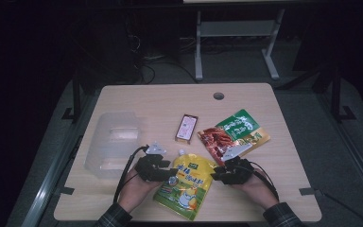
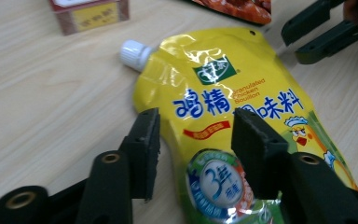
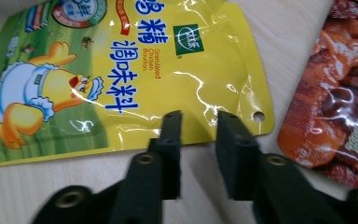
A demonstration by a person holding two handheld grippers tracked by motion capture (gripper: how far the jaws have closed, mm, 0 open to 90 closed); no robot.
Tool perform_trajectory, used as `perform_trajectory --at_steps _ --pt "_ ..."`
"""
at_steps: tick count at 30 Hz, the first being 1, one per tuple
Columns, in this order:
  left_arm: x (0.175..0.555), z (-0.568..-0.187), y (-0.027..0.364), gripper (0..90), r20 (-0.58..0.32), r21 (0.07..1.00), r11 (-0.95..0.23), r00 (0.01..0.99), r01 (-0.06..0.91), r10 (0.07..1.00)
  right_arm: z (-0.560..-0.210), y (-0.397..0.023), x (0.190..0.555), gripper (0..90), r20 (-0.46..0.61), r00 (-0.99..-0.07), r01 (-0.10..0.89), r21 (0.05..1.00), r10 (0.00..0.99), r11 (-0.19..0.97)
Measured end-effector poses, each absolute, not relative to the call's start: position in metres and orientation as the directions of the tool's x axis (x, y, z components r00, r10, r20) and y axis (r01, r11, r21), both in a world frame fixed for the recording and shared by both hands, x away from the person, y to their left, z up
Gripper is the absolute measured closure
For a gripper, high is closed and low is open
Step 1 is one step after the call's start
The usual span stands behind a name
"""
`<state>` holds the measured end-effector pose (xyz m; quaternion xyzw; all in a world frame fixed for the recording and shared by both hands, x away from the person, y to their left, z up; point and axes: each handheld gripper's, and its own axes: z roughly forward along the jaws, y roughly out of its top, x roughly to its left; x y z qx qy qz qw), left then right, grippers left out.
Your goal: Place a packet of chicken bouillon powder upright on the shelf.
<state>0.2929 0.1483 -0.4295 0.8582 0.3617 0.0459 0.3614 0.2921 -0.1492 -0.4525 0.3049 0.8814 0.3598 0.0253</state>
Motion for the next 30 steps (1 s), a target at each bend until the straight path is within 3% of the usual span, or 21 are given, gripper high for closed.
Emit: perform_trajectory --at_steps 6,13,15,25,30 --pt "0.301 -0.448 0.140 45.3 -0.202 0.598 -0.519 0.741 0.611 0.640 -0.451 -0.160 0.275 48.8 0.189 -0.806 0.528 0.658 0.561 0.537" --pt "0.304 -0.456 0.140 42.8 -0.250 0.592 -0.480 0.714 0.648 0.654 -0.448 -0.163 0.265 42.5 0.181 -0.805 0.524 0.665 0.565 0.532" --pt "0.303 -0.456 0.139 45.6 -0.235 0.589 -0.492 0.718 0.641 0.655 -0.448 -0.164 0.265 41.8 0.174 -0.806 0.519 0.667 0.566 0.534" --pt "0.297 -0.456 0.134 79.7 -0.172 0.605 -0.539 0.758 0.586 0.630 -0.447 -0.164 0.267 39.1 0.167 -0.808 0.512 0.674 0.565 0.533" --pt "0.297 -0.455 0.133 85.2 -0.147 0.620 -0.559 0.782 0.551 0.606 -0.446 -0.164 0.267 35.9 0.169 -0.802 0.519 0.672 0.573 0.528"
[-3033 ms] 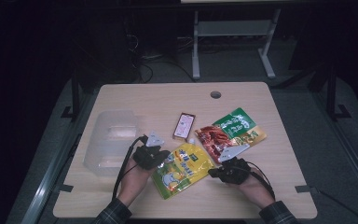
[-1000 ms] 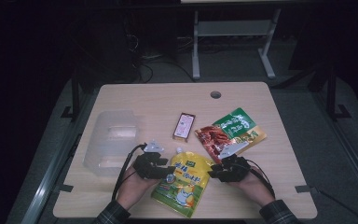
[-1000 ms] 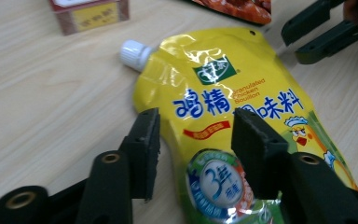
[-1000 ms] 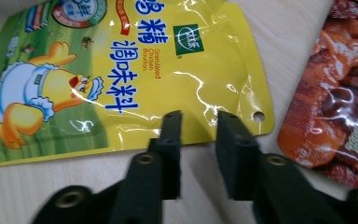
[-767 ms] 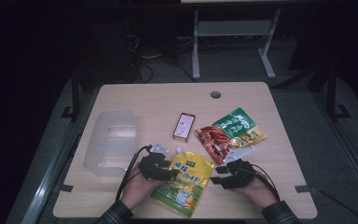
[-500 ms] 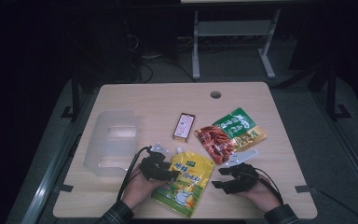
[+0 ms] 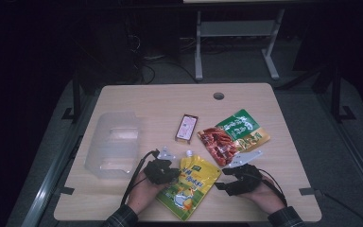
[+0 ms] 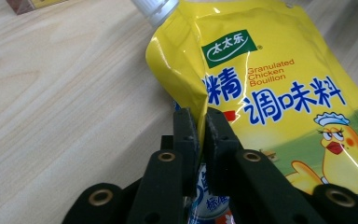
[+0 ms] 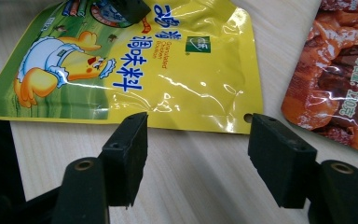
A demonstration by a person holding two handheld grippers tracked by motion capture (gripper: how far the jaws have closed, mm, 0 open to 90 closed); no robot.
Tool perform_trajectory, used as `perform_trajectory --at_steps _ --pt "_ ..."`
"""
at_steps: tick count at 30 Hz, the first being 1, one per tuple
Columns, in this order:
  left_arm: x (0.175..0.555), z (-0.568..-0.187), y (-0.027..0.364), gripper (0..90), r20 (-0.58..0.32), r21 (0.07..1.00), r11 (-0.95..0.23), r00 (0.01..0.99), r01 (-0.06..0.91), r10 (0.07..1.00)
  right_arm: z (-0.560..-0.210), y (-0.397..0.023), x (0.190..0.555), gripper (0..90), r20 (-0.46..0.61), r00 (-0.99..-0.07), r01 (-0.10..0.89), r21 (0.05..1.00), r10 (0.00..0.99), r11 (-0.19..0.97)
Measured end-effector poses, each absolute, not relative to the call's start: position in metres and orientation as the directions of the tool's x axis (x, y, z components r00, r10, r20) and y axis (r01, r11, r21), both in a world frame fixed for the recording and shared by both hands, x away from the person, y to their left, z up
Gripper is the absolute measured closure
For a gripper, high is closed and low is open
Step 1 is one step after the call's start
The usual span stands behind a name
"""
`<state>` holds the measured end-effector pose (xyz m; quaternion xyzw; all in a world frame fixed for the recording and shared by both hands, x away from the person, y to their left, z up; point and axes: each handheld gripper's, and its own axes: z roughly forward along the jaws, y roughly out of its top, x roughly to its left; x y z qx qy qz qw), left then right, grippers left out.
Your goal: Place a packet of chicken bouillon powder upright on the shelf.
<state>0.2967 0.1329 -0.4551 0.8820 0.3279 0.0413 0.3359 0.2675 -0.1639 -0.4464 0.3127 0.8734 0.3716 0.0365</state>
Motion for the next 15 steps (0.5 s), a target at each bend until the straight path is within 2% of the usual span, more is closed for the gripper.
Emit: perform_trajectory --at_steps 4,15 --pt "0.301 -0.455 0.138 88.5 -0.205 0.635 -0.525 0.779 0.567 0.593 -0.446 -0.166 0.269 34.2 0.161 -0.804 0.511 0.680 0.573 0.526" --pt "0.301 -0.443 0.144 89.4 -0.237 0.686 -0.479 0.790 0.548 0.565 -0.442 -0.171 0.271 28.8 0.180 -0.795 0.518 0.697 0.579 0.495"
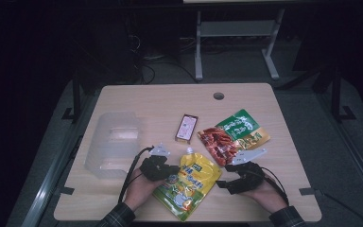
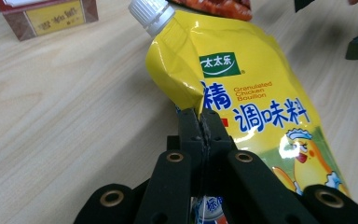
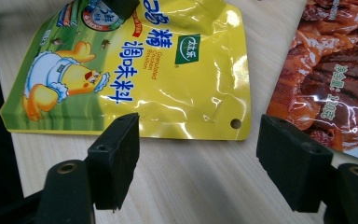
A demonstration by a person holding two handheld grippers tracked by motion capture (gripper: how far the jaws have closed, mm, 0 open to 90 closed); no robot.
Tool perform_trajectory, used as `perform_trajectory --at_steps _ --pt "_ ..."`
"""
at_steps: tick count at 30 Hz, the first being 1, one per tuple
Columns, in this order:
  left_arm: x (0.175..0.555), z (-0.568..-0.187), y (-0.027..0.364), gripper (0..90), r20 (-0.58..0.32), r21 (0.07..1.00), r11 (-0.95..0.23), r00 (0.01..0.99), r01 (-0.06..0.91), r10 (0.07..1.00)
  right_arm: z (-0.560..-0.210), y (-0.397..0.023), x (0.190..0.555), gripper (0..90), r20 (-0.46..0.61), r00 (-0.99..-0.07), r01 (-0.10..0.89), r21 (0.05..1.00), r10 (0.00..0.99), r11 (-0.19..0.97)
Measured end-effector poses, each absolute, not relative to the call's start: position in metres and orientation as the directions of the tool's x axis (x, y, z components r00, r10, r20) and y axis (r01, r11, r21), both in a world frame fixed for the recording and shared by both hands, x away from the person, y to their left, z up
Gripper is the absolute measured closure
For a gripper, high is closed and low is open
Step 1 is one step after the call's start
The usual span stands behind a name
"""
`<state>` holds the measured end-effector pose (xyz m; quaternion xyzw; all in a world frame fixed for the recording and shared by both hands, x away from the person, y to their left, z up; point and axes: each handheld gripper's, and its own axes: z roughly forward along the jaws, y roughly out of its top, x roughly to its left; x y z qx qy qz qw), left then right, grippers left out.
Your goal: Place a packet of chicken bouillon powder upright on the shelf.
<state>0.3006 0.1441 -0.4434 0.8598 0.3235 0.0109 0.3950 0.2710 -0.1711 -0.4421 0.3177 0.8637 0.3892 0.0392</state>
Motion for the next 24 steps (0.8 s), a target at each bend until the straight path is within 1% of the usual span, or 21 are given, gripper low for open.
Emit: perform_trajectory --at_steps 8,9,17,24 --pt "0.297 -0.425 0.150 89.4 -0.252 0.740 -0.434 0.809 0.515 0.531 -0.439 -0.175 0.271 25.5 0.178 -0.804 0.504 0.710 0.567 0.492" --pt "0.295 -0.419 0.154 89.4 -0.248 0.757 -0.426 0.821 0.496 0.514 -0.438 -0.174 0.270 24.6 0.189 -0.803 0.508 0.712 0.565 0.484" --pt "0.292 -0.399 0.166 89.5 -0.227 0.824 -0.371 0.850 0.428 0.476 -0.431 -0.177 0.270 23.7 0.216 -0.818 0.490 0.746 0.533 0.450" --pt "0.290 -0.388 0.171 89.6 -0.209 0.855 -0.348 0.868 0.386 0.450 -0.422 -0.181 0.274 20.3 0.248 -0.824 0.487 0.770 0.510 0.413"
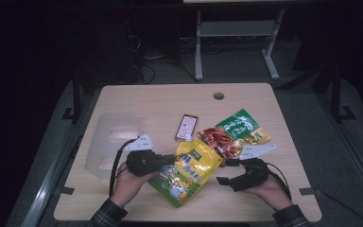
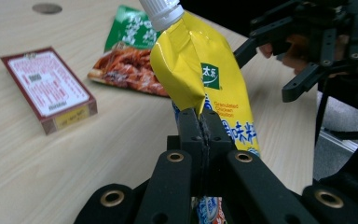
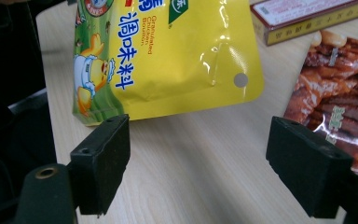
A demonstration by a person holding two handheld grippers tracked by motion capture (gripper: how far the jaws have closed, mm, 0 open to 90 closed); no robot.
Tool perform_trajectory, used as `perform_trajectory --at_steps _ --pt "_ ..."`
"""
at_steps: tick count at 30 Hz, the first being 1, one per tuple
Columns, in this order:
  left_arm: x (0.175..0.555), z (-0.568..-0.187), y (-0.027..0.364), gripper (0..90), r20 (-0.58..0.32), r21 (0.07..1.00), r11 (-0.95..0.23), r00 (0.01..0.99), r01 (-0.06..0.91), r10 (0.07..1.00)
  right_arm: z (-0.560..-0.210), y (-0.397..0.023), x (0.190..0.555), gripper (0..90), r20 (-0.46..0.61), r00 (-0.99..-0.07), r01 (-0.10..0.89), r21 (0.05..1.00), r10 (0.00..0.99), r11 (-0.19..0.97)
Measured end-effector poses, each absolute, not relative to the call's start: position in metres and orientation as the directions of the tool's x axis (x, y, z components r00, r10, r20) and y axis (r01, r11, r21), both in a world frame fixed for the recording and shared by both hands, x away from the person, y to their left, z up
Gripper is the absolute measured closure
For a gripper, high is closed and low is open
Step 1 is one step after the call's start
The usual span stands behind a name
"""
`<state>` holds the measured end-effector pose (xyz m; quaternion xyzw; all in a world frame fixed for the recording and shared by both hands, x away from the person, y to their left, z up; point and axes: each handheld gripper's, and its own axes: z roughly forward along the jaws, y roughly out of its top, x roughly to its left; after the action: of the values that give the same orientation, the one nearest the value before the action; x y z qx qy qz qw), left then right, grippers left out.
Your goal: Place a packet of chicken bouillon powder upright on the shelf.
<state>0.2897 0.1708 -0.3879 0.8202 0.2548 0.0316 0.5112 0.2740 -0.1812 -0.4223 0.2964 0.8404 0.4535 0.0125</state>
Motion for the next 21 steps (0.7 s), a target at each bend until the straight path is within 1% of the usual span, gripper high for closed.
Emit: perform_trajectory --at_steps 9,14,15,16,17,19,21 --pt "0.285 -0.376 0.169 89.6 -0.175 0.876 -0.347 0.892 0.334 0.417 -0.408 -0.178 0.289 19.4 0.261 -0.845 0.454 0.811 0.467 0.368" --pt "0.285 -0.375 0.168 89.6 -0.173 0.882 -0.339 0.894 0.327 0.413 -0.402 -0.168 0.297 22.4 0.276 -0.860 0.441 0.825 0.429 0.354" --pt "0.285 -0.375 0.169 89.6 -0.170 0.884 -0.338 0.895 0.324 0.413 -0.404 -0.163 0.299 26.2 0.285 -0.868 0.439 0.824 0.406 0.359" --pt "0.285 -0.375 0.169 89.6 -0.170 0.884 -0.338 0.895 0.324 0.413 -0.404 -0.163 0.299 26.2 0.285 -0.868 0.439 0.824 0.406 0.359" --pt "0.284 -0.374 0.169 89.6 -0.172 0.885 -0.335 0.895 0.324 0.411 -0.406 -0.160 0.302 32.4 0.291 -0.873 0.437 0.821 0.390 0.366" --pt "0.284 -0.374 0.169 89.6 -0.173 0.886 -0.331 0.894 0.324 0.412 -0.407 -0.157 0.304 39.6 0.308 -0.878 0.440 0.820 0.366 0.365" --pt "0.284 -0.374 0.169 89.6 -0.170 0.889 -0.327 0.893 0.321 0.416 -0.408 -0.154 0.306 49.1 0.316 -0.887 0.433 0.824 0.337 0.366"
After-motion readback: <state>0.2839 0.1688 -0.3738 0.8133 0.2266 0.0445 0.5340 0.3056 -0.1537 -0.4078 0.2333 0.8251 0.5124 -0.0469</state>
